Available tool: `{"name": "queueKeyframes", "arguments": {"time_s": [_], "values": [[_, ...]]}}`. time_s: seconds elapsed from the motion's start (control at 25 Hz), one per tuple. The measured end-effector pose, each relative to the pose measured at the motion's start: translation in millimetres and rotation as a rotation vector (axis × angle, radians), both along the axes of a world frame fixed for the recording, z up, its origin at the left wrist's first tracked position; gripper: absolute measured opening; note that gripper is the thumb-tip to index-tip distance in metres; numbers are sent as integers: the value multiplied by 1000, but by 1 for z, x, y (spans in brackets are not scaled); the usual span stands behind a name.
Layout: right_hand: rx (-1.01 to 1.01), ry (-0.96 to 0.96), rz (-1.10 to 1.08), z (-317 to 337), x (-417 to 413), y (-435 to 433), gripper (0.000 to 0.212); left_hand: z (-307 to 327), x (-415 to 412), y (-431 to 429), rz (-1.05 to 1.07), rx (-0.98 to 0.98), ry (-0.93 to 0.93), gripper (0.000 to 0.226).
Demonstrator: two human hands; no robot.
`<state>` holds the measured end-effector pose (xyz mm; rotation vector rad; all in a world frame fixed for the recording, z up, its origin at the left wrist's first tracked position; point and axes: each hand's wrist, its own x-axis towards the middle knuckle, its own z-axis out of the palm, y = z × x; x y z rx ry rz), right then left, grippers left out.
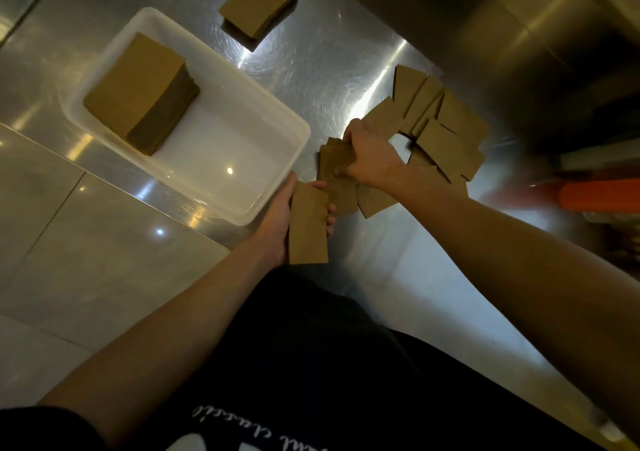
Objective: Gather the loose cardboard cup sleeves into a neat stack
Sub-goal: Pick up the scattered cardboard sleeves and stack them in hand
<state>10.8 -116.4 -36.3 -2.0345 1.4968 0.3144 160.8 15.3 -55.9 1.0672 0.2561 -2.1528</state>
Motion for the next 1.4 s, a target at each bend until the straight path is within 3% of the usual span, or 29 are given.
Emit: {"name": "queueKeyframes", "arguments": {"time_s": [0.16, 0.4, 0.64, 0.84, 1.0, 1.2, 1.4], "values": [[41, -148, -125, 6, -18, 11, 52, -1, 2, -1, 1, -30, 1, 55], [248, -288, -399, 25, -66, 6, 62, -2, 3, -4, -18, -61, -24, 57], [208, -303, -612, 32, -75, -36, 72, -1, 2, -6, -24, -68, -49, 55], [186, -77, -499, 24, -62, -66, 84, -5, 4, -6, -20, -75, -45, 55], [114, 53, -355, 17, -53, -68, 81, -11, 2, -5, -25, -74, -37, 55], [51, 65, -397, 12, -52, -58, 75, -16, 2, -7, -23, -67, -45, 55], [-1, -45, -490, 17, -58, -42, 68, -13, 1, -10, -40, -59, -54, 57]]}}
